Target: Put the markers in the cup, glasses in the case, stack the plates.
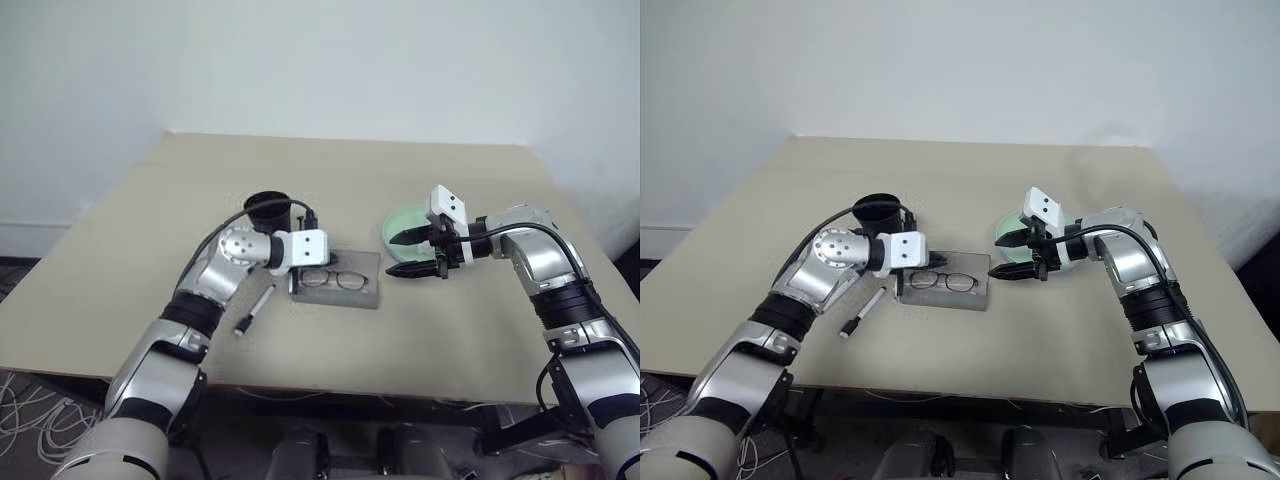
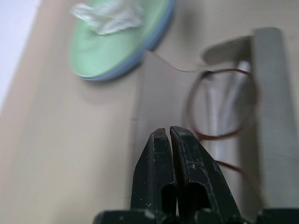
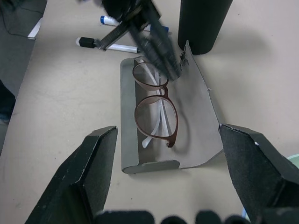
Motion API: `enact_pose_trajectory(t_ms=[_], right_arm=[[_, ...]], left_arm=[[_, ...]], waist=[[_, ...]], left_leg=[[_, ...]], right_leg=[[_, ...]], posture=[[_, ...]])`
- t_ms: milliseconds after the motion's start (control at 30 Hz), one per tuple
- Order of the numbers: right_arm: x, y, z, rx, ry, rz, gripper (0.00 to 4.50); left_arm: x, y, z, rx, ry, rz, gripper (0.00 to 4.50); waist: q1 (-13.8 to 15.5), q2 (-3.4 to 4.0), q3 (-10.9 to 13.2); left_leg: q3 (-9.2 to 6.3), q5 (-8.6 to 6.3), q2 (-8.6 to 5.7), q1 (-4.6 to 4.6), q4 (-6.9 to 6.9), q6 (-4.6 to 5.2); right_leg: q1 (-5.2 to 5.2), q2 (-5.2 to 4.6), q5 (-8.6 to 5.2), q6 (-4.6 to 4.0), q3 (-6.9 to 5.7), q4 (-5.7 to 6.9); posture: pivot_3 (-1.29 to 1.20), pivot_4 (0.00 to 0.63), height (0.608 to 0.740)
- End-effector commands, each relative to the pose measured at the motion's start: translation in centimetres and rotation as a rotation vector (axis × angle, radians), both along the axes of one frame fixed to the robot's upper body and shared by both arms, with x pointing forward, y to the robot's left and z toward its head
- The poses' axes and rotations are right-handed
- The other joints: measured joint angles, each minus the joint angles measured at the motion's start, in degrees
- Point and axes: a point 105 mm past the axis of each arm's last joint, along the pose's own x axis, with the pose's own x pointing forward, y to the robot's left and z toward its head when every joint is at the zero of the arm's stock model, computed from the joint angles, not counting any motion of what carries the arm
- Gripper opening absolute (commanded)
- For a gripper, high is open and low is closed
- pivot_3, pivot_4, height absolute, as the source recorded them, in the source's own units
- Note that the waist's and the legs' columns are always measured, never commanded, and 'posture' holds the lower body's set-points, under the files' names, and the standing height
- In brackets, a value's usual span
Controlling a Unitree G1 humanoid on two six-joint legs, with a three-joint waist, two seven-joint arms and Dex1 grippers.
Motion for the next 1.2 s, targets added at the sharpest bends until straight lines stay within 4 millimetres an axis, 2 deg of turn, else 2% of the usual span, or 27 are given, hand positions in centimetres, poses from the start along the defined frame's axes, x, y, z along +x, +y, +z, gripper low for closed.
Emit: enact_pose_trajectory(t_ms=[33,233,433,600,733,1200], right_arm=[[0.0,0.5,1.7,0.025,-0.058,0.021,3.77],[-0.1,0.4,1.7,0.024,-0.058,0.019,3.77],[-0.1,0.3,1.8,0.022,-0.059,0.018,3.77],[-0.1,0.3,1.7,0.019,-0.059,0.02,3.77],[-0.1,0.4,1.7,0.018,-0.059,0.023,3.77],[-0.1,0.5,1.7,0.02,-0.06,0.021,3.77]], left_arm=[[0.3,-0.5,1.5,-0.033,-0.056,-0.02,0.02],[-0.3,-0.9,0.7,-0.038,-0.04,-0.045,0.02],[-0.3,-0.7,0.9,-0.046,-0.021,-0.037,0.02],[-2.7,0.0,0.5,-0.016,0.161,-0.106,0.02],[-3.3,0.6,0.3,0.018,0.2,-0.107,0.02],[-4.4,1.7,-2.9,0.057,0.297,-0.062,0.02]], waist=[[0.0,0.0,0.0],[0.0,0.0,0.0],[0.0,0.0,0.0],[0.0,0.0,0.0],[-0.1,0.0,0.0],[0.0,0.01,0.0]], left_leg=[[0.0,0.0,0.0,0.0,0.0,0.01],[0.01,-0.01,0.0,0.0,0.0,0.01],[0.01,-0.01,0.01,0.0,0.04,0.01],[0.01,-0.05,0.01,-0.02,0.04,0.06],[0.01,-0.05,0.02,-0.02,0.03,0.06],[0.02,-0.06,0.03,-0.01,0.08,0.08]], right_leg=[[0.0,0.0,0.0,0.0,0.0,0.0],[-0.01,0.01,0.0,0.01,0.0,0.01],[0.0,0.01,0.0,0.01,0.0,0.02],[-0.01,0.0,0.0,0.01,0.0,0.0],[-0.02,0.02,0.0,0.0,0.0,0.02],[0.0,0.01,-0.01,-0.01,0.02,0.01]], posture=[[0.0,0.0,0.727],[0.0,0.0,0.727],[0.0,0.0,0.727],[0.0,0.0,0.727],[0.0,0.0,0.727],[0.0,0.0,0.727]])
